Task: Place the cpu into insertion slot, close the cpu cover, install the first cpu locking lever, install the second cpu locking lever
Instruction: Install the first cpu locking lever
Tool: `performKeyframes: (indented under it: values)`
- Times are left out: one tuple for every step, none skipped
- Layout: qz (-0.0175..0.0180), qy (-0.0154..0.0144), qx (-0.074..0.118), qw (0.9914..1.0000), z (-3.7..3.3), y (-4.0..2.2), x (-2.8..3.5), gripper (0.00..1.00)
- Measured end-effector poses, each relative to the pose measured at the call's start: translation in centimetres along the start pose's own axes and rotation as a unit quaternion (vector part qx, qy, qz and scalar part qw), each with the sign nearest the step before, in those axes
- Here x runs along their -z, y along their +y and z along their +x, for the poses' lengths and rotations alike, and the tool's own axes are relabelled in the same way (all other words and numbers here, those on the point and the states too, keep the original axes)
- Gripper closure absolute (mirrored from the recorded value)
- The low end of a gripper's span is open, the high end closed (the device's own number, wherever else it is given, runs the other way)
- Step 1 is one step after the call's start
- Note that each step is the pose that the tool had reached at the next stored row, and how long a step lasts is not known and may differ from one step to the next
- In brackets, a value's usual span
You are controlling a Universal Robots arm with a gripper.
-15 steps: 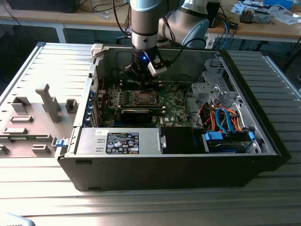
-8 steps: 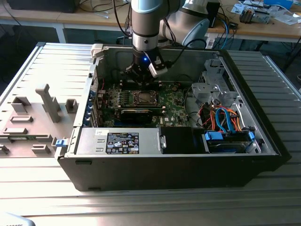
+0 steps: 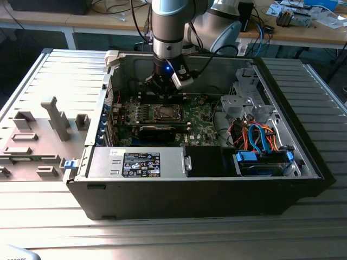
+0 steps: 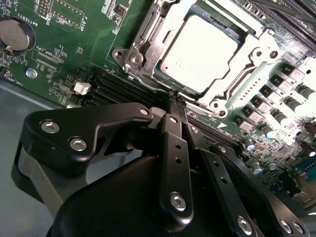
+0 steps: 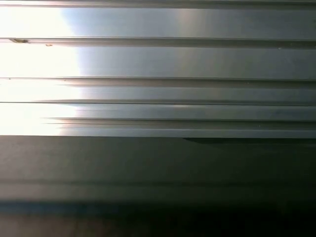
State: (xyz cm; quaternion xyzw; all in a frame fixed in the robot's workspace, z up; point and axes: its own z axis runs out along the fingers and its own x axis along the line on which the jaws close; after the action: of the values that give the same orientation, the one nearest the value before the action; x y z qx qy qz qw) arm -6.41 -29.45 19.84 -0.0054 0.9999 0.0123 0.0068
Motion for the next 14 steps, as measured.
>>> performKeyframes:
  values:
    - [0.0, 0.0, 0.0, 1.0, -0.01, 0.0, -0.03, 0.89]
    - [0.0, 0.0, 0.0, 1.0, -0.01, 0.0, -0.05, 0.89]
    - [0.0, 0.0, 0.0, 1.0, -0.04, 0.0, -0.06, 0.89]
    - [0.0, 0.0, 0.0, 1.0, -0.05, -0.01, -0.06, 0.89]
    - [0.0, 0.0, 0.0, 1.0, -0.06, -0.01, -0.06, 0.89]
    - [0.0, 0.0, 0.0, 1.0, -0.06, -0.01, -0.06, 0.89]
    - [0.0, 0.0, 0.0, 1.0, -0.07, -0.01, -0.06, 0.89]
    - [0.0001, 0.0001, 0.0, 1.0, -0.1, -0.02, -0.05, 0.89]
    - [-0.0002, -0.0004, 0.0, 1.0, -0.22, 0.0, 0.15, 0.89]
    - [-0.0004, -0.0005, 0.0, 1.0, -0.26, 0.01, 0.2, 0.89]
    - [-0.0004, -0.0001, 0.0, 1.0, -0.35, 0.02, 0.23, 0.89]
    - [-0.0004, 0.0002, 0.0, 1.0, -0.44, 0.02, 0.23, 0.89]
    - [-0.0004, 0.0006, 0.0, 1.0, -0.51, 0.01, 0.23, 0.89]
    - [-0.0004, 0.0011, 0.0, 1.0, -0.6, 0.01, 0.24, 0.89]
